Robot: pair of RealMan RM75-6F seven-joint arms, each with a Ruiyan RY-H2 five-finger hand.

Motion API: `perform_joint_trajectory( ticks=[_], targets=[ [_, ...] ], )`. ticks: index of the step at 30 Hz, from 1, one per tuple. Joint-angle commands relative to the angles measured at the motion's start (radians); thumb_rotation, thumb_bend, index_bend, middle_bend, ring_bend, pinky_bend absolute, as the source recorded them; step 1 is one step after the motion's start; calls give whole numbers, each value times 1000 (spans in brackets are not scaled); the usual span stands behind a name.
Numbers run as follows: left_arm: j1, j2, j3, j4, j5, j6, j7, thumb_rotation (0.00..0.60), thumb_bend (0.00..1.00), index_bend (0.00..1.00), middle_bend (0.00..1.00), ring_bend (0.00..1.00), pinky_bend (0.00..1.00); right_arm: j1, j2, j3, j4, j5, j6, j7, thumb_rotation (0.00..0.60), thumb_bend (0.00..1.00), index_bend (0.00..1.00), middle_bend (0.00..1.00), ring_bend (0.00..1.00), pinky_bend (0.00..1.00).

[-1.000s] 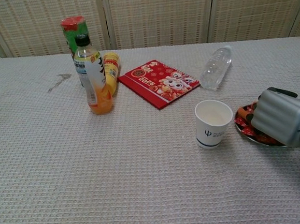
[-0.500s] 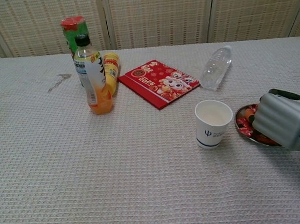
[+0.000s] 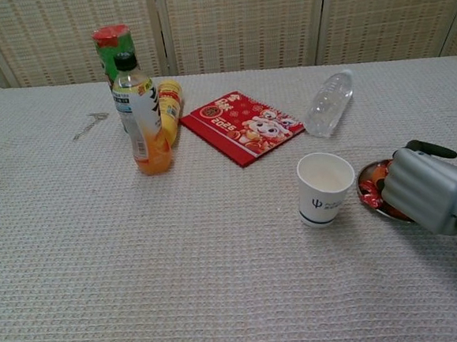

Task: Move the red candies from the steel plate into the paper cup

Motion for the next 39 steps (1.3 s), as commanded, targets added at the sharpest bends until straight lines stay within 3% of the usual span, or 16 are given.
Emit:
perform_joint_trajectory(
  ticks=[1, 7, 18, 30, 39],
  targets=[
    [0, 1, 0, 0, 1, 0, -1, 600, 444, 66, 161, 101, 256, -4, -5, 1, 13, -12, -7, 5, 600, 151, 263, 487, 425, 664],
    [1, 0, -1, 0, -2, -1, 4, 600, 444, 70, 170, 106, 257, -13, -9, 1, 39, -45, -15, 23, 600, 151, 501, 647, 503, 724],
    [2, 2, -2, -9, -13, -11, 19, 600, 455, 75, 182, 112, 260, -30, -22, 11, 89, -87, -43, 54, 600, 152, 556, 711, 540, 745],
    [2, 5, -2, -13, -14, -14, 18, 600, 483, 89, 189, 116, 270, -34, -22, 16, 113, -117, -79, 45, 600, 211, 719, 823, 602, 791],
    [3, 5, -4, -14, -18, -13, 20, 600, 505, 98, 197, 119, 280, -36, -21, 16, 145, -153, -102, 59, 600, 392, 891, 920, 684, 841]
  ],
)
